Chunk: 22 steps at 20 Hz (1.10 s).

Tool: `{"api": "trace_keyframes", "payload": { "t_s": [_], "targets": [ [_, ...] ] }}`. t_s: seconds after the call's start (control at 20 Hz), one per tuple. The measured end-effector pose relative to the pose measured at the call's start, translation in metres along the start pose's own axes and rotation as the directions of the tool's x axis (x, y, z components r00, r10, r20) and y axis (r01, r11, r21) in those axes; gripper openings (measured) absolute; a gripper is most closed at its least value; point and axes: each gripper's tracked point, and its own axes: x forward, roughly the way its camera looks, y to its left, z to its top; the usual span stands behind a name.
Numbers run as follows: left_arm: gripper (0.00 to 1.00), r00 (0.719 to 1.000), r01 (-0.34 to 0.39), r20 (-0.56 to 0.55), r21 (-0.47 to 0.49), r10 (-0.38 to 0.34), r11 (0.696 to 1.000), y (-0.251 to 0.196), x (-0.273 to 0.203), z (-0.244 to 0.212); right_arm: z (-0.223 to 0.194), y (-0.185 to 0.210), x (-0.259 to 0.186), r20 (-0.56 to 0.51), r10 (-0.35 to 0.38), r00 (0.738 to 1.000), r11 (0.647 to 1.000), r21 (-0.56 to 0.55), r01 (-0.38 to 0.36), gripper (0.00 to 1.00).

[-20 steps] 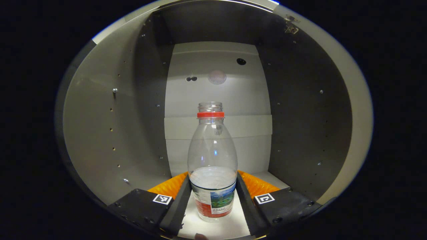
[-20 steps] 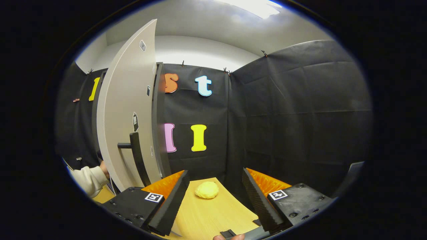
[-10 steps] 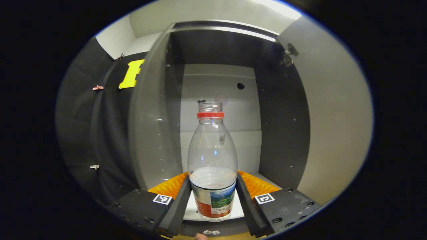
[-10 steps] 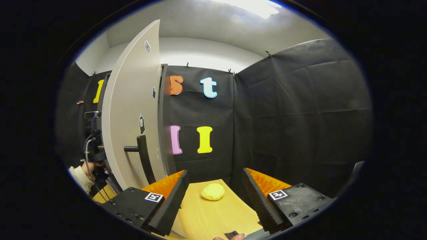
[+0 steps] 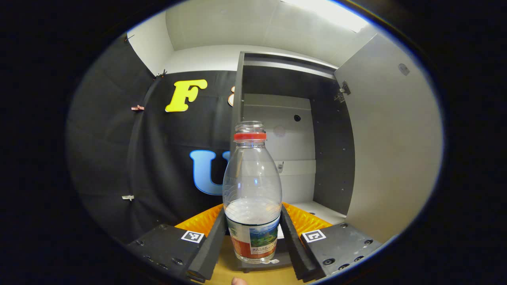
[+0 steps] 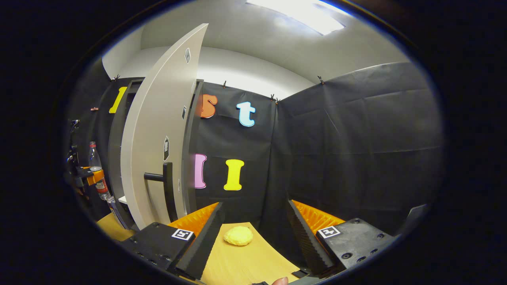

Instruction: Open the cabinet door with the right hand, grasp the bottle in the cabinet with the left hand and place it on the coaster, then close the cabinet door with the right hand.

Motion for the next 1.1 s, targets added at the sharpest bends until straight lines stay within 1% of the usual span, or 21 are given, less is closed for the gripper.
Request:
{"api": "trace_keyframes", "payload": {
  "t_s": [0.15, 0.25, 0.35, 0.55, 0.75, 0.9, 1.0, 1.1],
  "targets": [
    [0.75, 1.000, 0.000, 0.013, 0.027, -0.001, 1.000, 0.011, -0.027, -0.018, -0.001, 0.010, 0.002, 0.001, 0.011, 1.000, 1.000, -0.008, -0.011, 0.98],
    [0.75, 1.000, -0.003, 0.007, 0.017, 0.003, 1.000, 0.018, -0.047, -0.038, 0.000, 0.016, 0.002, 0.006, 0.020, 1.000, 1.000, -0.015, -0.020, 0.98],
    [0.75, 1.000, -0.011, -0.011, 0.008, 0.011, 1.000, 0.023, -0.064, -0.065, 0.002, 0.022, 0.003, 0.013, 0.023, 1.000, 1.000, -0.020, -0.023, 0.97],
    [0.75, 0.998, 0.007, -0.058, 0.042, -0.005, 0.999, 0.023, -0.096, -0.124, 0.004, 0.027, 0.002, 0.012, 0.025, 1.000, 1.000, -0.006, -0.025, 0.98],
    [0.75, 0.995, 0.031, -0.091, 0.018, -0.029, 0.999, 0.017, -0.118, -0.178, 0.007, 0.027, 0.002, 0.019, 0.017, 1.000, 1.000, 0.006, -0.017, 0.98],
    [0.76, 0.992, 0.057, -0.112, -0.029, -0.060, 0.998, 0.011, -0.132, -0.216, 0.006, 0.026, 0.003, 0.008, 0.006, 1.000, 0.999, 0.035, -0.006, 0.97],
    [0.76, 0.989, 0.063, -0.130, -0.044, -0.069, 0.997, 0.012, -0.136, -0.241, 0.005, 0.023, 0.004, 0.000, -0.003, 1.000, 0.999, 0.036, 0.003, 0.98],
    [0.76, 0.986, 0.054, -0.154, -0.036, -0.059, 0.998, 0.017, -0.141, -0.267, 0.002, 0.022, 0.004, -0.011, -0.006, 1.000, 0.999, 0.041, 0.006, 0.97]
  ]
}}
